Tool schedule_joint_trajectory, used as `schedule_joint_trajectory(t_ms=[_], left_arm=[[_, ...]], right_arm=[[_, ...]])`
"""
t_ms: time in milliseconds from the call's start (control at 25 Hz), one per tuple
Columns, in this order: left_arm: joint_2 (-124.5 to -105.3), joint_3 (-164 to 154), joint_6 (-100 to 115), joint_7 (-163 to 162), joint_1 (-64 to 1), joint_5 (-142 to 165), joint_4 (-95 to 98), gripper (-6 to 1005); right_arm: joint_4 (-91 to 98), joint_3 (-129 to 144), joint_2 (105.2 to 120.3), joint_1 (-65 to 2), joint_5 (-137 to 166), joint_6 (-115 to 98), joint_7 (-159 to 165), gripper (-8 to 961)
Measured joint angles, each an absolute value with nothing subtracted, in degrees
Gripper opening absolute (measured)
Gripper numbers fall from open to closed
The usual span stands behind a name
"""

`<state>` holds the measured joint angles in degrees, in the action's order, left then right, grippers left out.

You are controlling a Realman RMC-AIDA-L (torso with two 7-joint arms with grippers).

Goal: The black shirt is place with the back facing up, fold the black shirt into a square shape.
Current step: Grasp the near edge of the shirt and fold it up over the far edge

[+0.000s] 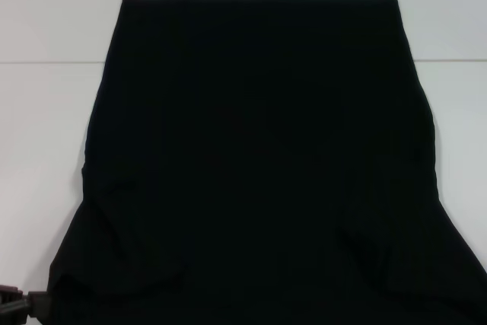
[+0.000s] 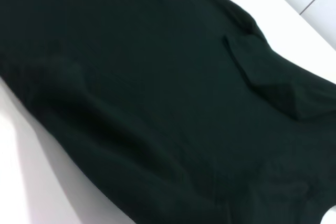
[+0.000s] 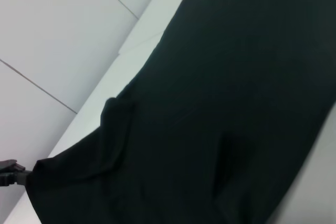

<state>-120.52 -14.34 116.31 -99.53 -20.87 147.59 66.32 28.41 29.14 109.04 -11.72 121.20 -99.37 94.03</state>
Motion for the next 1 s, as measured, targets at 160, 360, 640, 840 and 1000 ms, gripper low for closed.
schedule_joint_trajectory(t_ms=[160, 360, 640, 840, 1000], left_arm=[[-120.37, -13.27, 116.27, -99.54, -22.0, 146.73, 65.48, 69], [-118.74, -13.01, 112.62, -101.19, -27.62, 144.34, 61.25, 72], [-115.29, -13.49, 97.01, -103.38, -38.78, 140.88, 50.18, 75], [-114.78, -13.68, 72.83, -102.91, -46.79, 140.51, 40.66, 78], [-115.22, -14.92, 62.27, -102.23, -49.41, 139.95, 37.2, 79]], right_arm=[[28.67, 26.98, 108.99, -12.12, 121.22, -100.0, 93.71, 22], [28.68, 23.79, 109.33, -16.93, 120.95, -99.5, 93.71, 21], [28.54, 16.85, 109.68, -26.52, 120.73, -93.09, 94.08, 21], [26.8, 16.21, 109.87, -32.69, 120.62, -81.36, 95.14, 21], [23.6, 16.76, 110.42, -37.84, 120.79, -70.61, 95.17, 21]])
